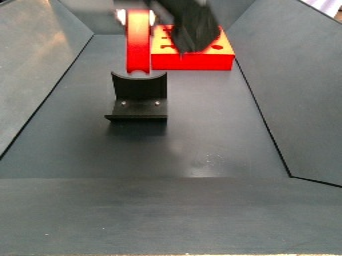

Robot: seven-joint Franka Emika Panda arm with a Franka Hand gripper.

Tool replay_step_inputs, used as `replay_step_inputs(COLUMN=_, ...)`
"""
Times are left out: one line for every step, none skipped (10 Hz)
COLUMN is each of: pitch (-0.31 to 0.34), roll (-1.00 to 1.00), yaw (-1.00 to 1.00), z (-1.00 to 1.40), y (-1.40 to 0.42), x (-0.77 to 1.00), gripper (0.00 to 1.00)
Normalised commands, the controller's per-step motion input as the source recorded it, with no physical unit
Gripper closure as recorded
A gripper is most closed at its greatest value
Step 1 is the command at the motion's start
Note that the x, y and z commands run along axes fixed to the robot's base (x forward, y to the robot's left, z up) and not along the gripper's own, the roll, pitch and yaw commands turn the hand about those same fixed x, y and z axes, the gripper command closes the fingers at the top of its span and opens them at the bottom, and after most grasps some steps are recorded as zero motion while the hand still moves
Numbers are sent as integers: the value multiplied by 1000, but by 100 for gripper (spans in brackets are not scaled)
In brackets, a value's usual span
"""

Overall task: Pick up the arch object. Move up. Place the arch object on the fixture. Regrasp the arch object. Rotate the arch object. Move to above the board. Insert the arch object.
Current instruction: Place the arch object on the fixture.

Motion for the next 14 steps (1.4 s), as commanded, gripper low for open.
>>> replay_step_inputs(pitch=238, roll=-753, yaw=-154, z=-1000, y=138, x=157, gripper=100)
replay_step_inputs(pitch=176, roll=-530, yaw=-197, z=-1000, y=143, x=161, gripper=100)
replay_step_inputs(pitch=126, roll=-360, yaw=-214, z=-1000, y=145, x=168, gripper=100)
replay_step_inputs(pitch=80, roll=-249, yaw=-213, z=-1000, y=134, x=176, gripper=100)
replay_step_inputs(pitch=34, roll=-200, yaw=-204, z=-1000, y=137, x=178, gripper=100)
replay_step_inputs(pitch=-11, roll=-182, yaw=-184, z=-732, y=111, x=145, gripper=100)
replay_step_inputs(pitch=-32, roll=-169, yaw=-157, z=-538, y=88, x=120, gripper=100)
replay_step_inputs(pitch=-55, roll=-113, yaw=-122, z=-456, y=140, x=88, gripper=100)
replay_step_inputs(pitch=-55, roll=-113, yaw=-122, z=-456, y=140, x=88, gripper=100)
replay_step_inputs(pitch=-61, roll=-106, yaw=-112, z=-449, y=157, x=76, gripper=100)
replay_step_inputs(pitch=-62, roll=-107, yaw=-113, z=-448, y=156, x=78, gripper=100)
replay_step_inputs(pitch=-65, roll=-105, yaw=-93, z=-432, y=160, x=82, gripper=100)
replay_step_inputs(pitch=0, roll=0, yaw=0, z=-167, y=-500, x=0, gripper=100)
replay_step_inputs(pitch=0, roll=0, yaw=0, z=0, y=0, x=0, gripper=0)
